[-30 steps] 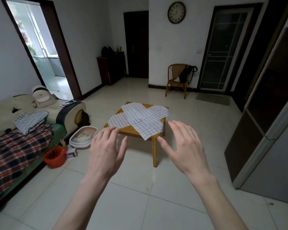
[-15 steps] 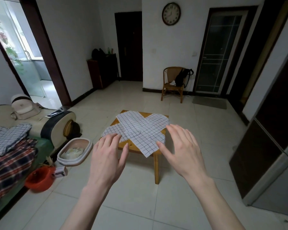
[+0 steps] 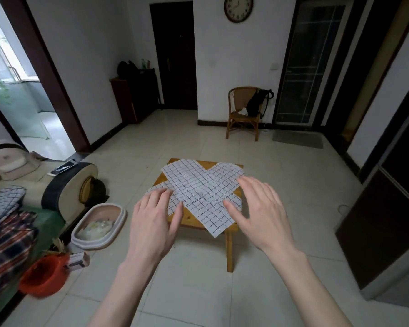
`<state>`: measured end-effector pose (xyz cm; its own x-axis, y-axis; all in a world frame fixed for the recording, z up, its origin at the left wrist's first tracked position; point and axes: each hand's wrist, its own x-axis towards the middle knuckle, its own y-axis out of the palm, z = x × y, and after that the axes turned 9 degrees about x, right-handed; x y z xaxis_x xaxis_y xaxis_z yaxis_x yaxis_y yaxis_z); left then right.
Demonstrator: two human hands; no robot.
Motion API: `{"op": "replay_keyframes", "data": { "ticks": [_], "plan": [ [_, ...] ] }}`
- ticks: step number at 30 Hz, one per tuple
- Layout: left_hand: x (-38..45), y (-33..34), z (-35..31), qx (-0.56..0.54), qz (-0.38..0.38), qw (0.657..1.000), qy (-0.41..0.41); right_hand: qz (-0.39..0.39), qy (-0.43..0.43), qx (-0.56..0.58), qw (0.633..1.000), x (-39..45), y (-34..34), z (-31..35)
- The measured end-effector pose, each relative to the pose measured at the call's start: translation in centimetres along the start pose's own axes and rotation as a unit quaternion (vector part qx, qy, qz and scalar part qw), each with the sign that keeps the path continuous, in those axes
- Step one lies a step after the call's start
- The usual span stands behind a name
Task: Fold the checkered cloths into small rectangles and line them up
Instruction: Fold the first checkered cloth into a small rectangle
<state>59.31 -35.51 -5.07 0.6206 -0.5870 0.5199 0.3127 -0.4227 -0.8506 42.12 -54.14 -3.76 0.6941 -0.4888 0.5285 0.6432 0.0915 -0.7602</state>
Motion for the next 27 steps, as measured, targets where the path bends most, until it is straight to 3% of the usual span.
{"op": "replay_keyframes", "data": {
  "ticks": [27],
  "plan": [
    [27.2, 23.4, 6.2, 0.010, 0.067, 0.998, 0.009, 0.052, 0.023, 0.065, 0.996, 28.6, 23.6, -12.7]
  ]
}}
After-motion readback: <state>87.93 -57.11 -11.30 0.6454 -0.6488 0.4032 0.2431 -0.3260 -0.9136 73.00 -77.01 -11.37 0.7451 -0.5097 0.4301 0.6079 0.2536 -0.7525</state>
